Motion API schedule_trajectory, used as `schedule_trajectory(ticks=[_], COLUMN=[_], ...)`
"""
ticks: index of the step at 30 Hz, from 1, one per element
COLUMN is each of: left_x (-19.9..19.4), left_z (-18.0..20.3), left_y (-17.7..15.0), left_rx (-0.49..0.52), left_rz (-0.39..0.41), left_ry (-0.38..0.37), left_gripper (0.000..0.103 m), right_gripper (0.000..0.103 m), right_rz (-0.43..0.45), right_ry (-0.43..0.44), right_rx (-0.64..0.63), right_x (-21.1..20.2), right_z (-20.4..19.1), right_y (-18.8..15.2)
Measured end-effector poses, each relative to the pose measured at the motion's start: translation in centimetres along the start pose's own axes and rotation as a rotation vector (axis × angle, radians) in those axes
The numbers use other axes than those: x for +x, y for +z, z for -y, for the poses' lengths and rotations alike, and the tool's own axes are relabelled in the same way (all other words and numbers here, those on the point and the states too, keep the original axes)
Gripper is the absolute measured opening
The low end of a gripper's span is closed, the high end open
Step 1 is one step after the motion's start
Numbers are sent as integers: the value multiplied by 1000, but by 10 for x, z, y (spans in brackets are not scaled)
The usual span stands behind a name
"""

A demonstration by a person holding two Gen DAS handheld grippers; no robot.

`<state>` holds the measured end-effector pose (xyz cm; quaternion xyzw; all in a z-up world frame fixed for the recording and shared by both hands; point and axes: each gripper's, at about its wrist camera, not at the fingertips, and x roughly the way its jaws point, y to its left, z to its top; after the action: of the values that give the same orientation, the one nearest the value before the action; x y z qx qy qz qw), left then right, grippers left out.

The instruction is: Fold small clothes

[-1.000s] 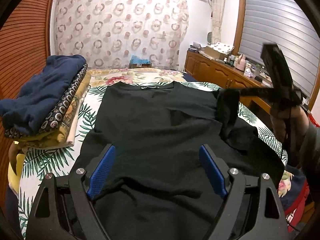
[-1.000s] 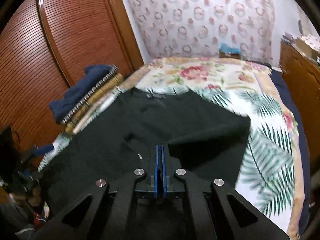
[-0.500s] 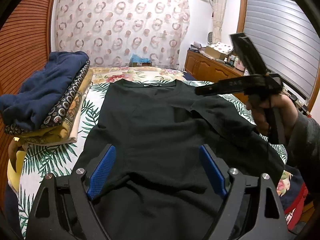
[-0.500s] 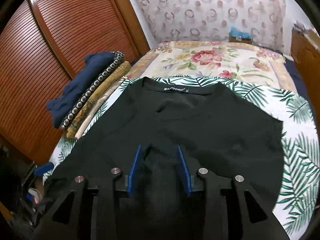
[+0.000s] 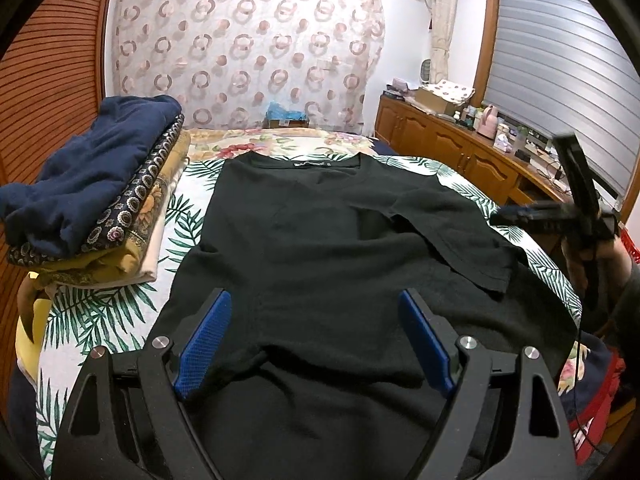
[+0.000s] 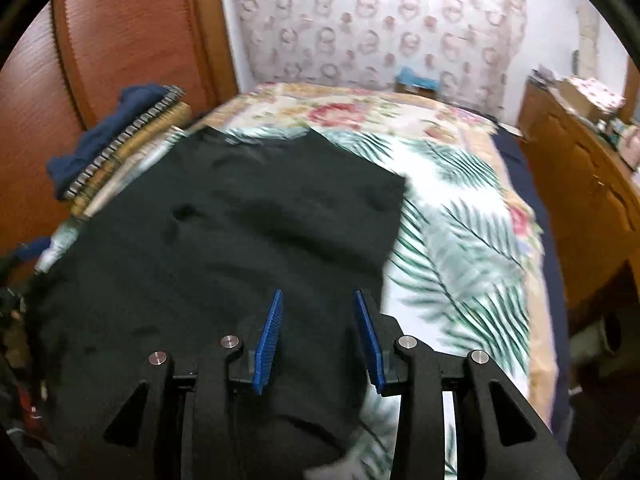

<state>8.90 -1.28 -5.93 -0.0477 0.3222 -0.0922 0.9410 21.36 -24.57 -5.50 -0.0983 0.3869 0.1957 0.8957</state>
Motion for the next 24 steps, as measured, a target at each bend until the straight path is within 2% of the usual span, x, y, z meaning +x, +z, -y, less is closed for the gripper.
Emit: schedule_trajectory(ticks=[6, 7, 8, 9, 12, 14, 16, 17, 24], left_x=[10, 12, 14, 17, 27, 37, 49, 57, 123], left_z=[-12, -15, -18, -22, -34, -43, -50, -53, -59], left_y=[7, 10, 14, 20, 35, 48, 62, 68, 108], left_rx=[11, 17, 25, 35, 57, 67, 72, 72, 81], left_rz=[-17, -18, -19, -21, -31, -50, -68, -83, -190], left_ry=[24, 29, 32, 38, 52, 59, 50, 43, 56], left_gripper=[86, 86, 86, 86, 85, 76, 73, 67, 52], right_gripper=[40, 42, 51, 55, 56, 56, 56, 56, 56], right_rz=[-14, -13, -10, -6, 1, -1, -9, -13, -31], right_ry=[25, 29, 29, 27, 33, 22, 20, 18, 29], right_rx=[33, 36, 39, 44, 55, 55, 56, 56, 50], right_x=[-6, -7, -7, -6, -1, 6, 16, 22, 48], right_z=[4, 7, 8, 9, 16, 23, 27, 29, 40], right_y=[-17, -18, -16, -12, -3, -1, 4, 7, 29])
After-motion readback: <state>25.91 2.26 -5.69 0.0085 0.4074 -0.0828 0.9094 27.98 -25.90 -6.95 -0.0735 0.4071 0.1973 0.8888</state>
